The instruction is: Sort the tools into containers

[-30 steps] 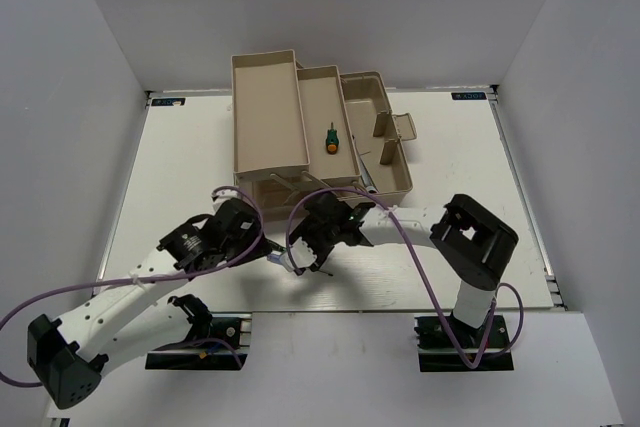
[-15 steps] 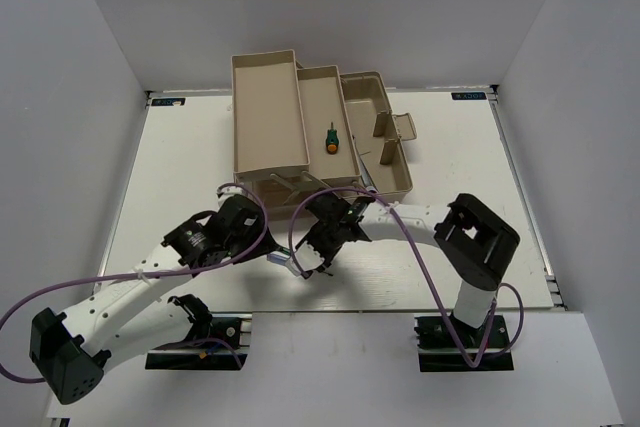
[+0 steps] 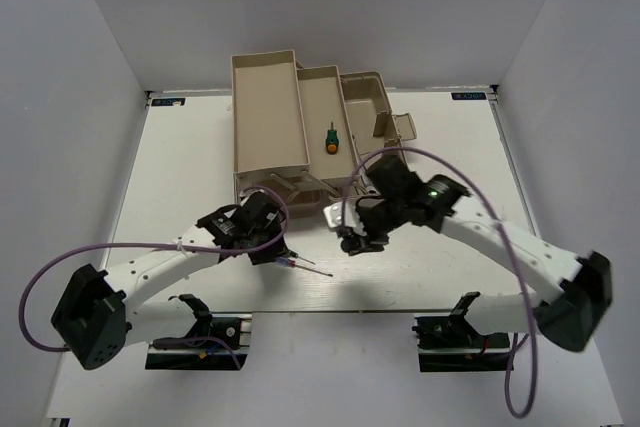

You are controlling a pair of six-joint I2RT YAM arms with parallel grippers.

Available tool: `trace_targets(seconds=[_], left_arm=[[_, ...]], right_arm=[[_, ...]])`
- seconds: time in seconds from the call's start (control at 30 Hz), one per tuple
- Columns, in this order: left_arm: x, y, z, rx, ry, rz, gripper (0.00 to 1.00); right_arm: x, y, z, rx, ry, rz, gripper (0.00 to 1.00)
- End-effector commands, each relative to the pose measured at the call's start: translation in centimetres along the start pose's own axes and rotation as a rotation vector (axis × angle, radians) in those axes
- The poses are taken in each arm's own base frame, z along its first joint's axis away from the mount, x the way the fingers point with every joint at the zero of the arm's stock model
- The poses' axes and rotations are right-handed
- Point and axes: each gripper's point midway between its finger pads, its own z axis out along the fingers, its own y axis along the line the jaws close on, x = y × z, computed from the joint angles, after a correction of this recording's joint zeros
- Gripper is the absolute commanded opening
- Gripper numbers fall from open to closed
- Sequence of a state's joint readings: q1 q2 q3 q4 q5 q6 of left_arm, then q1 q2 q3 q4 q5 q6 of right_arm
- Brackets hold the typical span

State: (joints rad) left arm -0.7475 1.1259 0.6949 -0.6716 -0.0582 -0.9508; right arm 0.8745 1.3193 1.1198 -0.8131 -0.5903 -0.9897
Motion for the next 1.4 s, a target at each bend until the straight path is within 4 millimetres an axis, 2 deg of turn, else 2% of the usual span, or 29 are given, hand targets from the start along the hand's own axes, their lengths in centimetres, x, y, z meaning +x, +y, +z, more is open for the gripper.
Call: trace_targets(seconds=[0.0,0.1,0.13,0.17,0.2,0.23,0.27,0.33,0.37,0.4,0.43,0.47,0.5,0.57,0.6,0.7,0.77,0.8,0.9,1.03,1.1,1.13,1.17,1.2,1.23,1.37], left_arm=[[-0.2,-1.4,0.3,0.054,0.007,0.001,0.51],[0.2,-1.0,0.4,0.021,0.031,-0.023,0.41],[0.1,-1.1,0.2,0.017,0.034,-0.041,0.4],[0.3,-0.9,0.1,0.009,0.039,-0.055,0.4],[0.2,-0.8,0.2,-0.005,0.035,-0.093,0.4],[0.2,-0.9,-0.3,-0.007,0.036,-0.116,0.4],[-0.1,-0.9,-0.4,-0.008,0.017,-0.137,0.4],[-0.2,-0.6,-1.1,-0.022,-0.008,-0.195,0.48],[-0.5,-0.7,-1.2,-0.019,-0.024,-0.216,0.48],[-0.5,-0.4,-1.4,-0.031,-0.028,-0.236,0.49],[-0.5,-0.4,-1.7,-0.032,-0.028,-0.284,0.52],[-0.3,-0.2,-1.7,-0.046,-0.021,-0.306,0.54],[-0.2,0.3,-1.7,-0.063,-0.029,-0.333,0.57],[-0.1,0.9,-1.4,-0.08,-0.045,-0.398,0.57],[0.1,1.4,-1.3,-0.089,-0.052,-0.418,0.57],[0.2,2.1,-0.6,-0.089,-0.078,-0.49,0.57],[0.3,2.1,-0.3,-0.089,-0.08,-0.534,0.57],[0.6,2.1,-0.1,-0.088,-0.076,-0.538,0.57],[1.0,2.6,0.7,-0.132,-0.062,-0.556,0.53],[0.3,2.3,1.5,-0.132,-0.087,-0.564,0.52],[0.0,2.1,1.8,-0.141,-0.094,-0.563,0.52],[0.2,2.3,2.0,-0.152,-0.09,-0.561,0.52],[0.0,2.1,2.0,-0.152,-0.09,-0.561,0.52],[0.2,2.4,2.4,-0.174,-0.083,-0.558,0.52],[0.3,2.5,2.6,-0.183,-0.08,-0.557,0.52],[0.5,2.7,3.4,-0.194,-0.071,-0.564,0.52]], right_arm=[[-2.3,0.4,-3.3,0.107,-0.092,0.178,0.0],[-1.9,-2.0,-5.9,0.272,-0.075,0.29,0.0],[-2.8,-4.0,-7.3,0.361,-0.109,0.32,0.0],[-1.6,-5.7,-8.3,0.459,-0.077,0.402,0.0],[-1.8,-7.8,-9.5,0.54,-0.106,0.415,0.0],[-1.9,-9.8,-9.9,0.577,-0.106,0.476,0.0],[-1.7,-10.9,-11.0,0.625,-0.111,0.505,0.0],[-3.4,-13.6,-13.7,0.698,-0.189,0.584,0.0],[-1.3,-15.6,-12.8,0.693,-0.176,0.696,0.0],[-2.7,-16.9,-14.1,0.715,-0.23,0.729,0.0],[-2.2,-18.2,-13.5,0.698,-0.235,0.774,0.0],[-3.3,-20.6,-15.4,0.727,-0.284,0.776,0.0],[-2.7,-21.7,-14.4,0.699,-0.297,0.862,0.0],[-3.2,-23.6,-15.2,0.674,-0.334,0.888,0.0],[-2.3,-24.3,-14.1,0.652,-0.326,0.935,0.0],[-0.6,-25.3,-12.0,0.585,-0.322,0.976,0.0],[0.5,-25.2,-10.6,0.54,-0.311,0.995,0.22],[0.8,-25.4,-10.1,0.523,-0.313,1.005,0.36],[0.8,-25.4,-9.8,0.488,-0.336,1.01,0.49],[-0.1,-24.9,-10.9,0.478,-0.38,0.994,0.54],[-0.4,-24.1,-10.6,0.448,-0.391,0.99,0.56],[-0.5,-23.7,-10.9,0.45,-0.401,0.988,0.64],[-0.1,-23.1,-10.4,0.432,-0.396,1.006,0.64],[-0.7,-22.9,-10.9,0.44,-0.415,0.985,0.64],[0.2,-22.3,-10.6,0.434,-0.407,1.011,0.65],[0.2,-21.2,-10.8,0.419,-0.434,1.032,0.65]])
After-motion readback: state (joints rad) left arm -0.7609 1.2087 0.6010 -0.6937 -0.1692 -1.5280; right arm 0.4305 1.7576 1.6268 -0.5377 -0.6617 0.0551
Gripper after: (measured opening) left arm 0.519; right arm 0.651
